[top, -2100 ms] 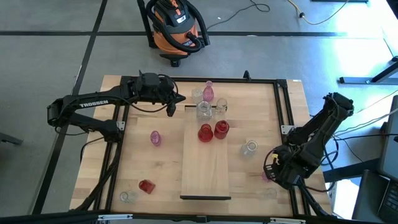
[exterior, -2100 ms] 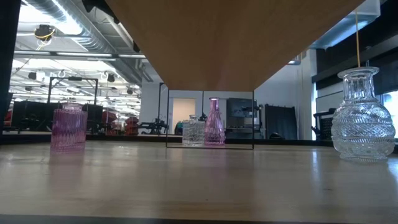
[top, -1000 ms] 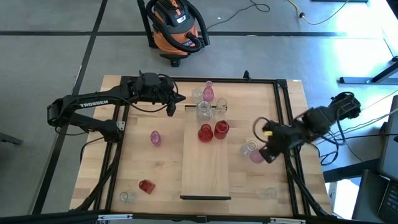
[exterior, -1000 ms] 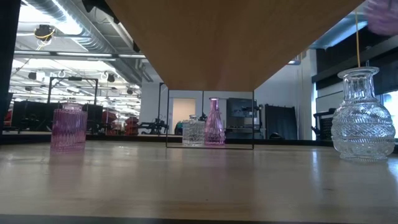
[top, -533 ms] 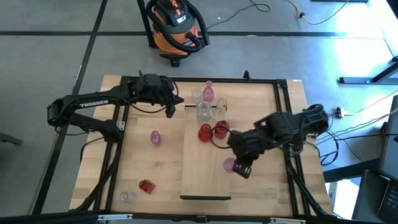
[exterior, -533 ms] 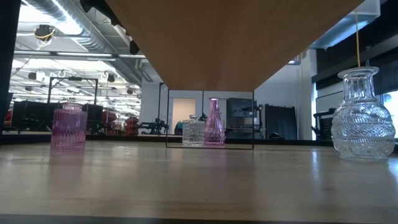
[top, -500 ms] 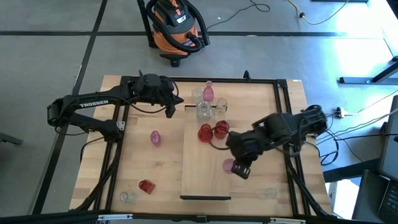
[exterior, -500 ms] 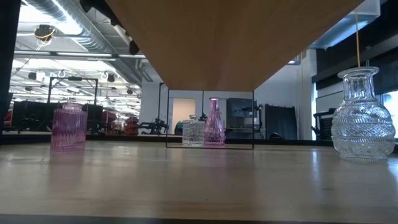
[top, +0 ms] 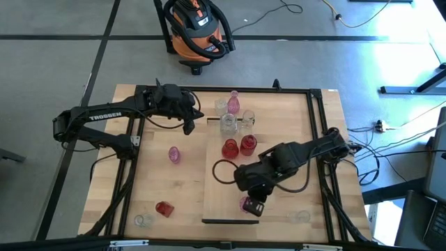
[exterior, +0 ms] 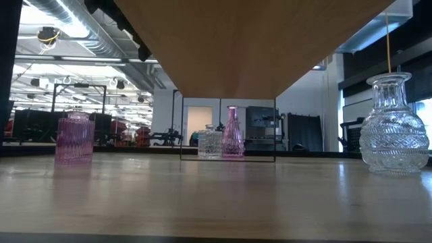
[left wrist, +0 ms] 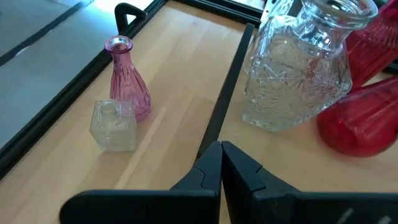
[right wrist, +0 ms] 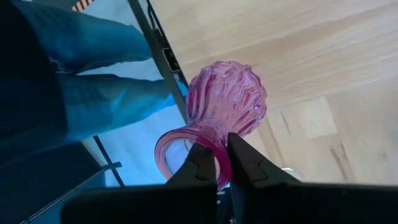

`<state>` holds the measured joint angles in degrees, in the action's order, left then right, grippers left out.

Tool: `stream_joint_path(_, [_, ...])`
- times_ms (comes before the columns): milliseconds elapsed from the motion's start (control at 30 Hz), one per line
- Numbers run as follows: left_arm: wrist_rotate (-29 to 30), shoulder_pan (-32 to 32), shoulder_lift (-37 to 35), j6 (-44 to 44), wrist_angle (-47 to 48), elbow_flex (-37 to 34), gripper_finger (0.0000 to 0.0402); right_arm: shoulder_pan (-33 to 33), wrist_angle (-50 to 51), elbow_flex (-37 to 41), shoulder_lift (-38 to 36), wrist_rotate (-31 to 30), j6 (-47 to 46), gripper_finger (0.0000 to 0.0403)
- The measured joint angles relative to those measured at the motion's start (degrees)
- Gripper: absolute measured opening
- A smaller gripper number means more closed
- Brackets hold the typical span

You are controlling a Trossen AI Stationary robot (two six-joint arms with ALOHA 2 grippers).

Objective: Sort vases onto shelf
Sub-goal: Put the violet vase on the shelf

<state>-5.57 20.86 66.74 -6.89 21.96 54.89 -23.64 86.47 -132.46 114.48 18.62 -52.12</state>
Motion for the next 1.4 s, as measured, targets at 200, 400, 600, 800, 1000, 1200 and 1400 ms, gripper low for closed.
stream_joint_path(200, [0.0, 0.0, 0.0, 0.1, 0.0, 0.0, 0.0, 0.0, 0.6, 0.0, 1.9, -0.1, -0.1, 0.0])
stream_joint_path(400, [0.0, 0.0, 0.0, 0.0, 0.0, 0.0, 0.0, 0.0, 0.7, 0.0, 2.0, -1.0, -0.2, 0.0014])
stream_joint_path(600, [-0.1, 0.0, 0.0, 0.1, 0.0, 0.0, 0.0, 0.0, 0.4, 0.0, 2.0, -1.1, -0.5, 0.004])
stream_joint_path(800, [-0.1, 0.0, 0.0, 0.5, -0.1, 0.0, 0.0, 0.0, -1.6, 0.0, 1.9, -1.1, -1.6, 0.0085])
stream_joint_path(1000, [-0.1, 0.0, 0.0, 1.5, -0.1, 0.0, 0.0, 0.5, -1.6, 0.0, 1.9, -1.5, -3.0, 0.0115])
stream_joint_path(1200, [-0.1, 0.0, 0.0, 1.6, -0.1, 0.0, 0.0, 1.3, -4.0, 0.0, 1.9, -1.5, -3.1, 0.0118])
stream_joint_path(1400, [-0.1, 0.0, 0.0, 1.6, -0.1, 0.0, 0.0, 1.3, -3.9, 0.0, 1.9, -1.9, -3.1, 0.0117])
